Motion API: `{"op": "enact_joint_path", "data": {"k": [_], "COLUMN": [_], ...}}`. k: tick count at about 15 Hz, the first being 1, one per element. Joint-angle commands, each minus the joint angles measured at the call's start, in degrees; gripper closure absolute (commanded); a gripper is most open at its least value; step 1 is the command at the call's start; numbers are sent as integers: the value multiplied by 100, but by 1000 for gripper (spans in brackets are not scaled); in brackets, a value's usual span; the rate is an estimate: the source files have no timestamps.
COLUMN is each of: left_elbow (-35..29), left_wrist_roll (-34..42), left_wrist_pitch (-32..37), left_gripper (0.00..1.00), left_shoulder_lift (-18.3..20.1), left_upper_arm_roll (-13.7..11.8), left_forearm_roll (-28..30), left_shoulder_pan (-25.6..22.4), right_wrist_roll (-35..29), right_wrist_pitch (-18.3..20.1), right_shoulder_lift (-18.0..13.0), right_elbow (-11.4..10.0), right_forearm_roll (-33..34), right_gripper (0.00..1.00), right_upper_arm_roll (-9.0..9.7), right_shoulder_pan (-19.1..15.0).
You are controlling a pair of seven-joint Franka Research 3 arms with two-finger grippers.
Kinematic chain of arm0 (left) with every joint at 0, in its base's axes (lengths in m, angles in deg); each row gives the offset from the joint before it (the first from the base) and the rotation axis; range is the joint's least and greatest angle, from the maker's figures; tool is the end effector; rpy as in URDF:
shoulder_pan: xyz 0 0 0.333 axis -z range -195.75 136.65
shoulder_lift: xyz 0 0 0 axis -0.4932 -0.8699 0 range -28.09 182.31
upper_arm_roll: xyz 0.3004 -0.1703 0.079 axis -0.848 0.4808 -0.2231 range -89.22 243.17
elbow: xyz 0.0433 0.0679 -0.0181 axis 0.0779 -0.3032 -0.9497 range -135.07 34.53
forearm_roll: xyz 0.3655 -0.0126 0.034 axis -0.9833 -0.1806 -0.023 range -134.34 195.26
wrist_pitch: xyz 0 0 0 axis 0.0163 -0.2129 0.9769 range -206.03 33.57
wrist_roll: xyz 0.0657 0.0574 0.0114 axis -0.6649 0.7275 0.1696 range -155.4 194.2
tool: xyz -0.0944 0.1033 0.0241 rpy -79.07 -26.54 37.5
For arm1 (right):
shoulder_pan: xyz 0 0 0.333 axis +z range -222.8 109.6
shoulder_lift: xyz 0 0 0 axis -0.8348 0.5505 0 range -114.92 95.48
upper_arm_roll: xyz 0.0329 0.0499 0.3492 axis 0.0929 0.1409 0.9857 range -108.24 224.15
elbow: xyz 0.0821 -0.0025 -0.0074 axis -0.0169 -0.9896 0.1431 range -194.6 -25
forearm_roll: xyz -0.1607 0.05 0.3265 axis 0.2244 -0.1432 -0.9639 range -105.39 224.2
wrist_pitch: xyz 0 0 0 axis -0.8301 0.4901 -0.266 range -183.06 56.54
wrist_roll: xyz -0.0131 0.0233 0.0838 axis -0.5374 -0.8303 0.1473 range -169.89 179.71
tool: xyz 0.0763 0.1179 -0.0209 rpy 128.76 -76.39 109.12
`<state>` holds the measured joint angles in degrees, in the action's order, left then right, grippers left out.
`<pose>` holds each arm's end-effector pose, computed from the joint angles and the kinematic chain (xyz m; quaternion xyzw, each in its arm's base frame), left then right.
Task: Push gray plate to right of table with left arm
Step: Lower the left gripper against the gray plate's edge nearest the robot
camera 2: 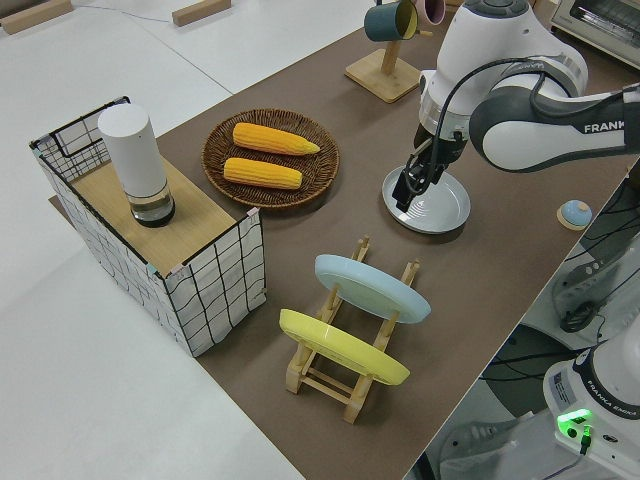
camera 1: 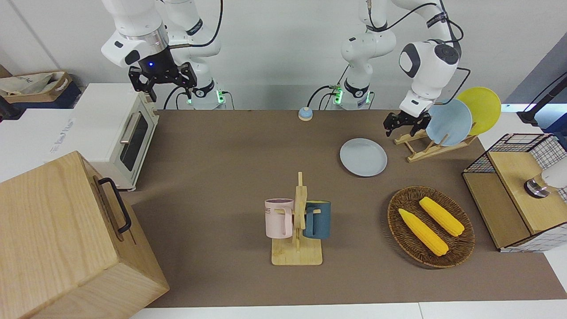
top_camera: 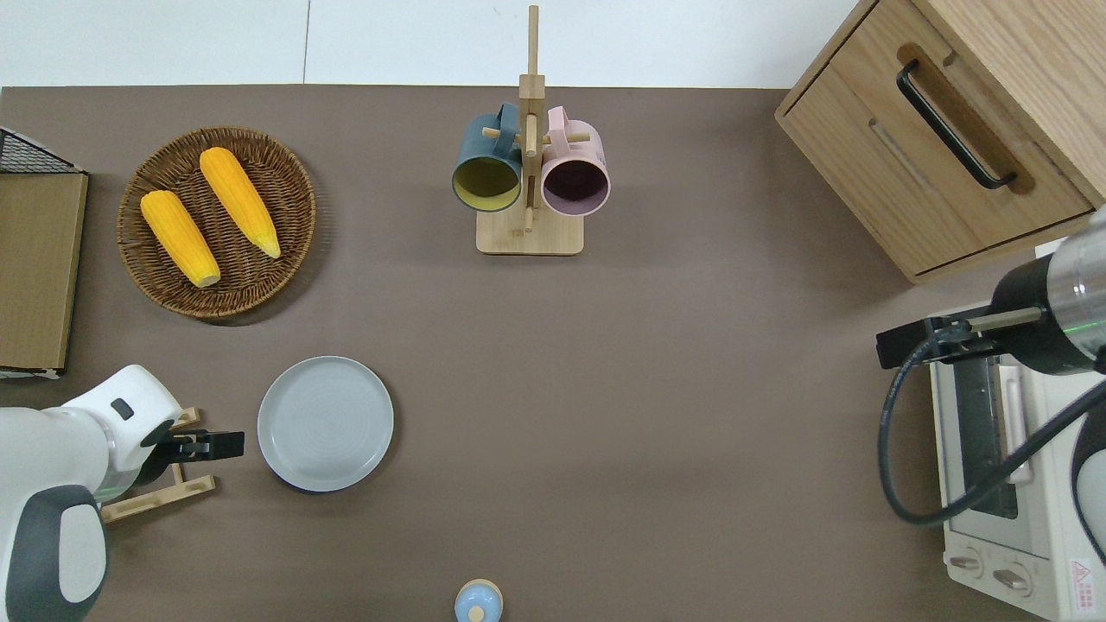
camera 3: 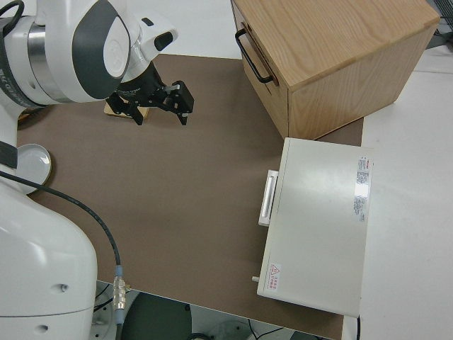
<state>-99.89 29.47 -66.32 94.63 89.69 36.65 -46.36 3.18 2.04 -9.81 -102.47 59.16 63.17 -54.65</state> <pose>0.4081 0.0202 0.4235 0.9997 -0.0169 0.0118 0.0099 0.5022 0.0639 0.6581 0.9981 0.0477 -0.0382 0.0010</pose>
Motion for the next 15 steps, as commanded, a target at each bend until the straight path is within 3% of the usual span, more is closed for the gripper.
{"op": "enact_joint_path", "data": {"k": [1, 9, 15], "left_elbow": [-468, -741, -777], "left_wrist_roll": [101, -733, -743], "left_wrist_pitch": [-734, -1684, -1958], "left_gripper": [9, 9, 11], "left_shoulder_lift": [-116, -793, -1057], "left_upper_arm_roll": [-24, 47, 47], "left_forearm_roll": [207, 216, 207], "left_shoulder_pan": [63, 423, 450], "right_wrist_roll": [6, 15, 15], "right_wrist_pitch": [69, 69, 69], "right_shoulder_lift": [-43, -43, -43], "right_elbow": [6, -3, -3], "right_forearm_roll": [-46, -46, -46], "right_gripper": [17, 17, 17], "right_upper_arm_roll": [32, 23, 32], "right_shoulder_pan": [-63, -63, -63]}}
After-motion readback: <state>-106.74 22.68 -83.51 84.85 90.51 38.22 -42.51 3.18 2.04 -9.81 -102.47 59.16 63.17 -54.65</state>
